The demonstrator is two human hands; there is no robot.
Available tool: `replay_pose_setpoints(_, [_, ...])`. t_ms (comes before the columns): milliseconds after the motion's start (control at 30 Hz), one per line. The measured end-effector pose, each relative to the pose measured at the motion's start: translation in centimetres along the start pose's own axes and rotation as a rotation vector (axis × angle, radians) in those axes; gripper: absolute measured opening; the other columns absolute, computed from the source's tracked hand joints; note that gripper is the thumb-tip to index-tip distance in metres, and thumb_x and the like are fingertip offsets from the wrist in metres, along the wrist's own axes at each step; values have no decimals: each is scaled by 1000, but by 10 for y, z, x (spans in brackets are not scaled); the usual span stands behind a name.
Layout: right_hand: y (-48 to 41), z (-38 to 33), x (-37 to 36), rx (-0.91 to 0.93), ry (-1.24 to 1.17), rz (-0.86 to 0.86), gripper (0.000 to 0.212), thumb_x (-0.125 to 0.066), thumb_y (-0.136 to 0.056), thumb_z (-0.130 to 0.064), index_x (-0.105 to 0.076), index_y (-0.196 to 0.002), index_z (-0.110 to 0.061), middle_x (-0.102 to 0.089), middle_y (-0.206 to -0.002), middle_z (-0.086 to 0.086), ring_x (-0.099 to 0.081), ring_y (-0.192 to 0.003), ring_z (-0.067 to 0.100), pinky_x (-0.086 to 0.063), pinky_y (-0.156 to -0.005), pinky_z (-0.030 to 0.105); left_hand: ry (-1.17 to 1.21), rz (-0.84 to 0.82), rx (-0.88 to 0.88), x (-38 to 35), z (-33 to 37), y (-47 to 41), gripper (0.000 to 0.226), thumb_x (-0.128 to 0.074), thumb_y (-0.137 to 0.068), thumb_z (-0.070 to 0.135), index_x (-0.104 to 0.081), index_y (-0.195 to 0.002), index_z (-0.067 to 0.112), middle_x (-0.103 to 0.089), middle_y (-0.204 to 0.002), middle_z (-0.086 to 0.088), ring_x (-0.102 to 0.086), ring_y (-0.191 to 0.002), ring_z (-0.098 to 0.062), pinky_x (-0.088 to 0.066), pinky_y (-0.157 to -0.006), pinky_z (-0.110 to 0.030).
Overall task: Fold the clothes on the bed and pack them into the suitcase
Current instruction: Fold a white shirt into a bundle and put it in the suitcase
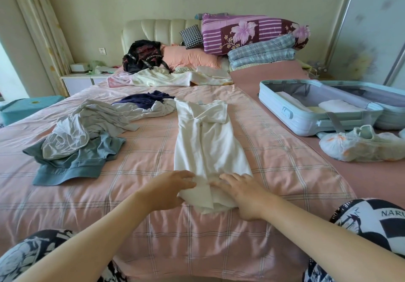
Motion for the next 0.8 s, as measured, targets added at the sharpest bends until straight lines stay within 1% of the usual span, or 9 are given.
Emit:
replay_pose_setpoints(67, [1, 12, 11, -62, -6, 112, 64, -57, -84, -8, -38, -142, -28, -49, -133, 0, -53, -120, 25, -46, -88, 38, 151, 65, 86, 14, -4, -2, 27, -68, -84, 14, -73, -107, 27, -66, -109, 11, -62, -93, -10, -48, -79, -24])
replay_pose_setpoints(167, [4, 29, 32, -158, -128, 124, 21, -52, -82, -6, -56, -92, -25, -64, -101, 2, -63, -96, 28, -40, -67, 32, 205, 55, 251, 35, -14, -6, 21, -63, -85, 19, -58, -71, 34, -58, -66, 16, -53, -61, 0, -35, -53, -12])
replay_pose_setpoints(267, [-1, 42, 43, -151, -419, -26, 15, -52, -74, -7, -52, -69, -21, -59, -73, 0, -54, -72, 21, -37, -61, 31, 380, -107, 286, 44, -17, -11, 17, -58, -83, 22, -54, -67, 25, -49, -59, 15, -42, -52, -2, -34, -55, -17])
replay_pose_setpoints(367, [-5, 52, 56, -126, -747, -83, 14, -46, -67, -5, -45, -57, -16, -43, -58, -3, -39, -58, 14, -30, -57, 34, 563, -191, 307, 57, -18, -16, 8, -56, -86, 18, -63, -83, 19, -54, -69, 12, -48, -62, -6, -40, -59, -24])
replay_pose_setpoints(467, [-20, 79, 78, -173, -731, 53, 7, -50, -70, -5, -51, -66, -11, -52, -66, 0, -44, -62, 13, -34, -59, 34, 620, -27, 356, 81, -39, -34, 16, -56, -88, 13, -68, -95, 20, -63, -78, 7, -58, -67, -10, -47, -55, -24])
replay_pose_setpoints(533, [-34, 102, 92, -233, -711, 176, 11, -56, -73, -10, -60, -73, -21, -62, -76, -4, -55, -71, 14, -41, -63, 33, 557, 148, 378, 97, -60, -52, 16, -56, -90, 12, -67, -94, 23, -64, -82, 3, -57, -71, -14, -48, -59, -27])
replay_pose_setpoints(633, [-60, 136, 104, -347, -644, 343, 26, -61, -81, -20, -67, -101, -36, -69, -101, -5, -63, -91, 20, -52, -75, 35, 501, 292, 497, 104, -96, -76, 17, -51, -93, 15, -61, -101, 27, -56, -72, 2, -50, -65, -17, -39, -58, -29])
replay_pose_setpoints(700, [-82, 156, 106, -414, -593, 455, 28, -63, -91, -27, -66, -118, -35, -70, -112, -2, -65, -100, 24, -49, -77, 32, 471, 317, 546, 104, -114, -94, 23, -46, -95, 15, -57, -112, 26, -55, -72, 4, -49, -61, -14, -35, -54, -27])
replay_pose_setpoints(800, [-119, 174, 100, -425, -505, 544, 32, -59, -99, -31, -60, -131, -29, -69, -119, 4, -64, -106, 28, -49, -81, 34, 327, 307, 620, 94, -137, -120, 33, -45, -97, 20, -49, -129, 24, -64, -106, -3, -58, -83, -19, -43, -63, -30])
Point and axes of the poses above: each hand's wrist, its own y-axis away from the middle knuckle, its own x-axis out of the back of the hand, z = x × y, the point moved 8 cm from there along -y, towards the middle knuckle
